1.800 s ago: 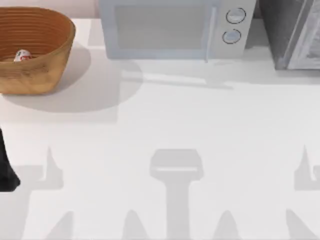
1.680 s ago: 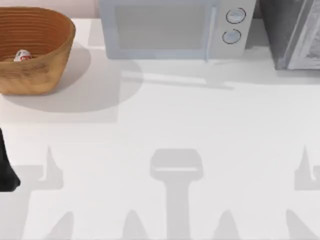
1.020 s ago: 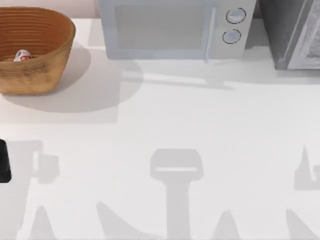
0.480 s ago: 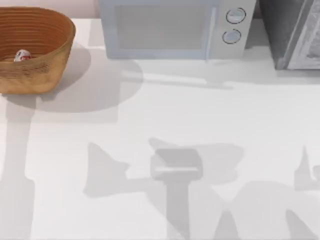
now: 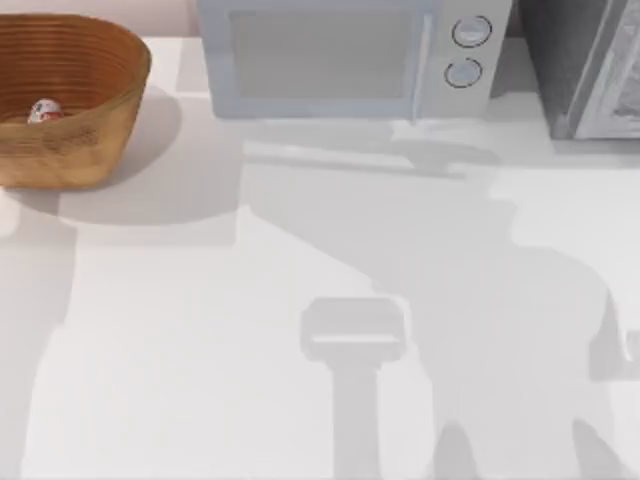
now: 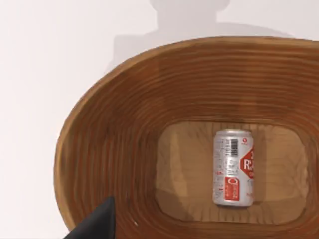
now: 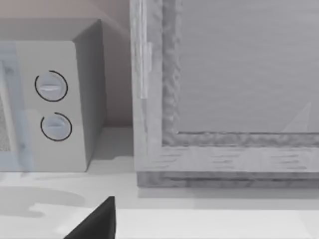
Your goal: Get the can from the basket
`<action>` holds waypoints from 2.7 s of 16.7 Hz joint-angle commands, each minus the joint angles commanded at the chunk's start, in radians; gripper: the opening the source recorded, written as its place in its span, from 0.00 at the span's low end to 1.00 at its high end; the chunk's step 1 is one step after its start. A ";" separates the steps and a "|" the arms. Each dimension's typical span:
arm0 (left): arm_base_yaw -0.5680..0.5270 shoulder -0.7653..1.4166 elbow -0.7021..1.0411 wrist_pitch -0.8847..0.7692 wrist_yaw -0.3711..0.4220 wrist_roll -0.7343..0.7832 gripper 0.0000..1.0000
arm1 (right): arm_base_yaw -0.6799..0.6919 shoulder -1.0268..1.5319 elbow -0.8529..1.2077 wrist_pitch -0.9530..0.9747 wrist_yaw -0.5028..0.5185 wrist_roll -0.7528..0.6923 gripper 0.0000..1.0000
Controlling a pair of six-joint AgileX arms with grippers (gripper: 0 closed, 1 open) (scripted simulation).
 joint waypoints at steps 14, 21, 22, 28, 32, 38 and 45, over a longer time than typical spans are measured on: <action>-0.042 0.627 0.544 -0.360 0.058 0.013 1.00 | 0.000 0.000 0.000 0.000 0.000 0.000 1.00; -0.045 0.603 0.422 -0.257 0.057 0.011 1.00 | 0.000 0.000 0.000 0.000 0.000 0.000 1.00; -0.047 0.593 0.369 -0.220 0.056 0.009 1.00 | 0.000 0.000 0.000 0.000 0.000 0.000 1.00; -0.055 0.558 0.173 -0.059 0.055 0.000 1.00 | 0.000 0.000 0.000 0.000 0.000 0.000 1.00; -0.055 0.558 0.173 -0.059 0.055 0.000 0.92 | 0.000 0.000 0.000 0.000 0.000 0.000 1.00; -0.055 0.558 0.173 -0.059 0.055 0.000 0.47 | 0.000 0.000 0.000 0.000 0.000 0.000 1.00; -0.055 0.558 0.173 -0.059 0.055 0.000 0.00 | 0.000 0.000 0.000 0.000 0.000 0.000 1.00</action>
